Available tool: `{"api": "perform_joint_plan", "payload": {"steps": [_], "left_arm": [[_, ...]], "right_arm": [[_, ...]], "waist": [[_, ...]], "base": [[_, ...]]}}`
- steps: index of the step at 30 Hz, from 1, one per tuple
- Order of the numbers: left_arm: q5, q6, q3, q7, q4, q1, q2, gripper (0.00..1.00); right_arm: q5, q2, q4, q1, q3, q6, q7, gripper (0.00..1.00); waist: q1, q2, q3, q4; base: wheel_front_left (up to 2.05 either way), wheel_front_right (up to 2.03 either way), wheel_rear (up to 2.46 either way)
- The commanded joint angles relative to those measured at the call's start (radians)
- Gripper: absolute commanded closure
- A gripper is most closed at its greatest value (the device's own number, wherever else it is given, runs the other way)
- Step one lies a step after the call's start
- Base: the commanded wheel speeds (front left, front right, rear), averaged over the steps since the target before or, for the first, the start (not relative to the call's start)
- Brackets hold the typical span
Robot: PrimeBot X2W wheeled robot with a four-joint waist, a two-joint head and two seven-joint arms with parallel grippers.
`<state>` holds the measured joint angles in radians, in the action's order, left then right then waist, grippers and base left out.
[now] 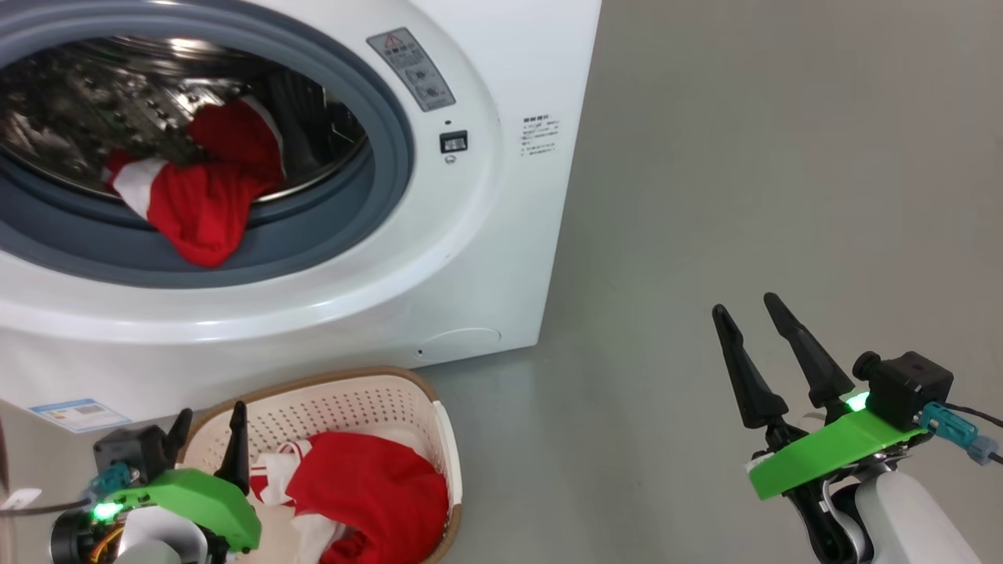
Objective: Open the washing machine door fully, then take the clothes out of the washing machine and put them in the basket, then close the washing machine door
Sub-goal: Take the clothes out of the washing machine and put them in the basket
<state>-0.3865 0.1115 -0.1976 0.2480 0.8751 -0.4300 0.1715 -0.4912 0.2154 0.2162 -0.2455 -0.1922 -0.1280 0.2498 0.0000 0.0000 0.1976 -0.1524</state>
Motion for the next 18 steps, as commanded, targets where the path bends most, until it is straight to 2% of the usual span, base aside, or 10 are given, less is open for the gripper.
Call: {"api": "perform_joint_plan", "payload": {"steps": [1,18], "left_arm": [[0.013,0.004,0.043,0.014,-0.043,0.015,0.028,0.00],[0.082,-0.006,0.130,0.014,-0.364,0.178,-0.024,0.00]], "right_arm": [[0.004,0.009,-0.019,0.012,-0.016,-0.003,0.012,0.00],[-0.007,0.034,-0.012,0.059,-0.016,-0.003,0.012,0.00]], "waist": [[0.0000,0.0000,-0.020,0.013],[0.0000,0.0000,-0.109,0.067]], "base": [[0.00,0.00,0.00],[0.00,0.00,0.00]]}}
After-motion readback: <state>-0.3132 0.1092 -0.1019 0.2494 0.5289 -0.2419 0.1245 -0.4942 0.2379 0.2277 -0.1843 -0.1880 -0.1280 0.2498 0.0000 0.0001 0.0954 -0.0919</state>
